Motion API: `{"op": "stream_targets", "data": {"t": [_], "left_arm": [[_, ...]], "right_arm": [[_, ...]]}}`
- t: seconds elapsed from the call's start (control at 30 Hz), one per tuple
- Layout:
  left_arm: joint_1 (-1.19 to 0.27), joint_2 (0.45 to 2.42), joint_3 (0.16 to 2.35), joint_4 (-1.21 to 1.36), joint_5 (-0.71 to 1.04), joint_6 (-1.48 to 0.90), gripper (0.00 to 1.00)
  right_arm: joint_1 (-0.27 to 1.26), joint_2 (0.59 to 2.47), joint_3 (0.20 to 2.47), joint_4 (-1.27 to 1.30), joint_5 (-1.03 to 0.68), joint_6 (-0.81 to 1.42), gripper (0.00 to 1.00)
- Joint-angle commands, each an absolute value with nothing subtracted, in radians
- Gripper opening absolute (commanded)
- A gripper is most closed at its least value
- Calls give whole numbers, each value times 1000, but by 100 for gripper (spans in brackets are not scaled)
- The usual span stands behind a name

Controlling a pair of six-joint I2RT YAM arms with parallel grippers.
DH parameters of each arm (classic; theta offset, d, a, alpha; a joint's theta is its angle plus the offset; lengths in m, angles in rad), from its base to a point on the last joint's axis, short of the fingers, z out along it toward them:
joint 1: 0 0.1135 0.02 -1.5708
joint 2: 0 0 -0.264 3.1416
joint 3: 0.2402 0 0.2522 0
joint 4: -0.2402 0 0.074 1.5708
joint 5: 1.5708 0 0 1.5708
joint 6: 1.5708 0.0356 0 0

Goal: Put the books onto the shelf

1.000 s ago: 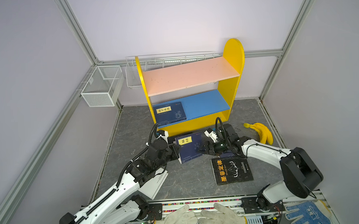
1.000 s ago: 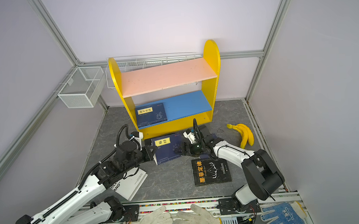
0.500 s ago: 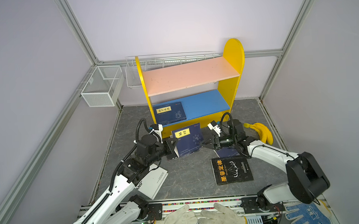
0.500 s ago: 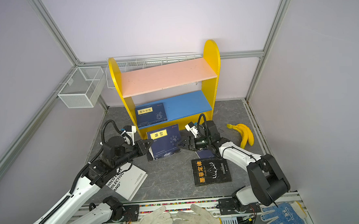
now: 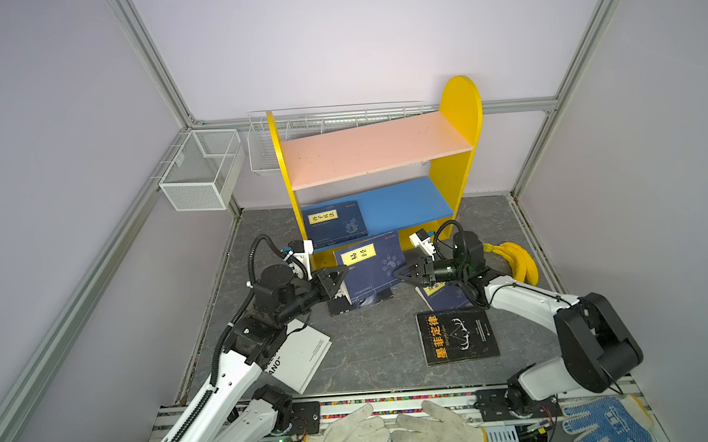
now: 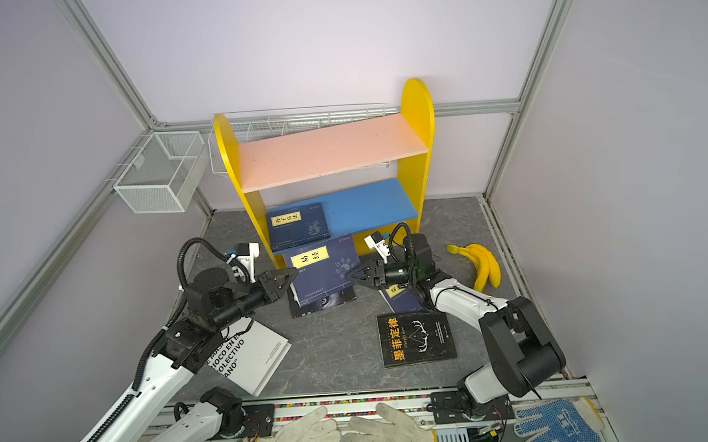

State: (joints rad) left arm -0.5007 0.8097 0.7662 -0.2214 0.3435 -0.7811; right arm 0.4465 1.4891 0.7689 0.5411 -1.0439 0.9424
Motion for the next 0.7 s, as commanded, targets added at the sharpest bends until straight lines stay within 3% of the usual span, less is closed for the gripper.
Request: {"op": "stream_targets", "data": {"t": [0.0,0.33,0.43,0.53,0.6,0.67], "left_arm": [[-466,818,735,-137,409,-802,0],[-383,882,757,-157,421,-737,1],[-363,899,772,-182,404,-723,31],[-347,902,775,-241,356,-708,69],[-329,907,754,-247,382,-714,82],[-322,909,717,-211,426,-735,89]], "right_arm": [[448,1497,752,654,-1073,1019,37],[446,1523,776,656,-999,1048,11],[441,1537,807,684,-975,1067,8],[427,1555,836,777,-972,1129,8],[416,1577,847,871,-989,1198,8],[405,1604,851,960,-1007,1265,8]]}}
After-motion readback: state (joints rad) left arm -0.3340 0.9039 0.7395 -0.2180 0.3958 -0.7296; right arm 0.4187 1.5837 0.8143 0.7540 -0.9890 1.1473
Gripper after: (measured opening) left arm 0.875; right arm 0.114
